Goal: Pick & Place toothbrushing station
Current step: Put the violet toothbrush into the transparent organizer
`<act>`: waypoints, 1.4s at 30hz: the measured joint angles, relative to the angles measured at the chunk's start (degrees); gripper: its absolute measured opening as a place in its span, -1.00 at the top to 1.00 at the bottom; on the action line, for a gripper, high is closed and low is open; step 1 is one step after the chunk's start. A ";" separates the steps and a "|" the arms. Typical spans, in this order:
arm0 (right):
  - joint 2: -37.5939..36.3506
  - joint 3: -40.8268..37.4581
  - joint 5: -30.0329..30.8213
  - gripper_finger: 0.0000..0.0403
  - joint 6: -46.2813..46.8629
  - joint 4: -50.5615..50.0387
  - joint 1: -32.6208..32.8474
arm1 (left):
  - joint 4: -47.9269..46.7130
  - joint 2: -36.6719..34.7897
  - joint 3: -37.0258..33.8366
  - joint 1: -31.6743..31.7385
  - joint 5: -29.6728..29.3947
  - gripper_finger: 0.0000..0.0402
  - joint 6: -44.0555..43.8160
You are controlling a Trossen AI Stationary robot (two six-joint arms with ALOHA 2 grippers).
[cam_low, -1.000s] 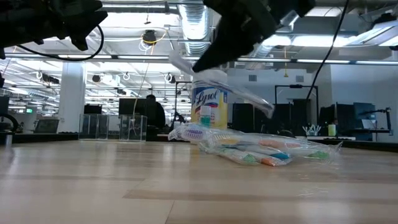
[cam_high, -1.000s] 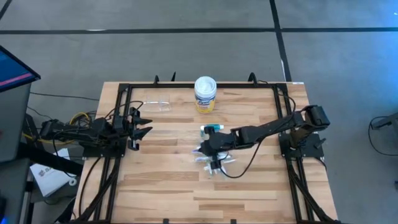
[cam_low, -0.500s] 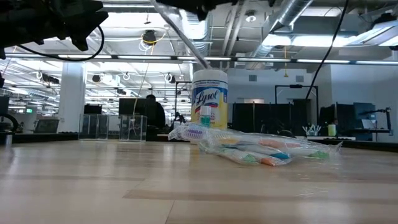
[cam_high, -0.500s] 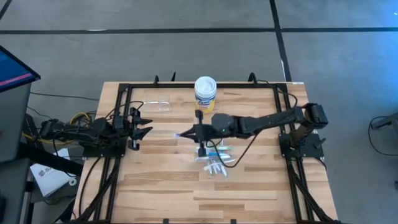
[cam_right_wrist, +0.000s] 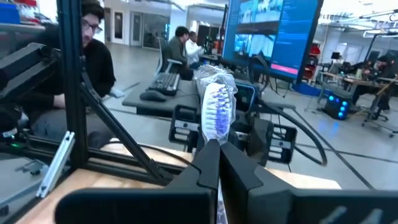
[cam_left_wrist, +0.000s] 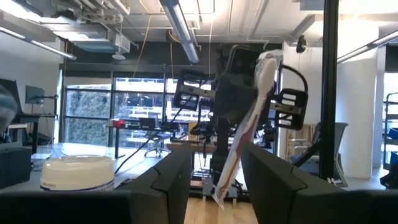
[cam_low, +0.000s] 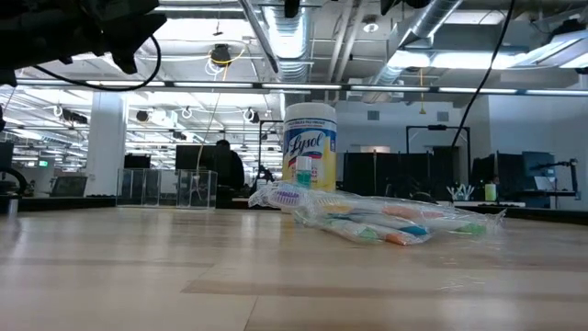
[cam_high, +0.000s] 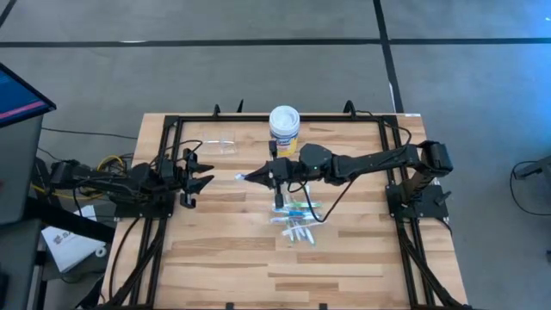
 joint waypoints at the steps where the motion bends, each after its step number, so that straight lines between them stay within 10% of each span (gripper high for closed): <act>1: 0.02 0.00 -0.03 1.00 0.00 0.10 -0.09 | 2.03 2.21 0.00 0.00 0.00 0.33 0.06; 16: 0.02 0.00 -0.02 1.00 -0.61 0.10 -0.09 | 17.33 29.88 8.39 0.00 0.52 0.33 1.34; 42: 0.04 -0.01 -0.02 1.00 -1.64 0.11 -0.29 | 18.43 41.77 18.86 0.00 6.73 0.30 3.05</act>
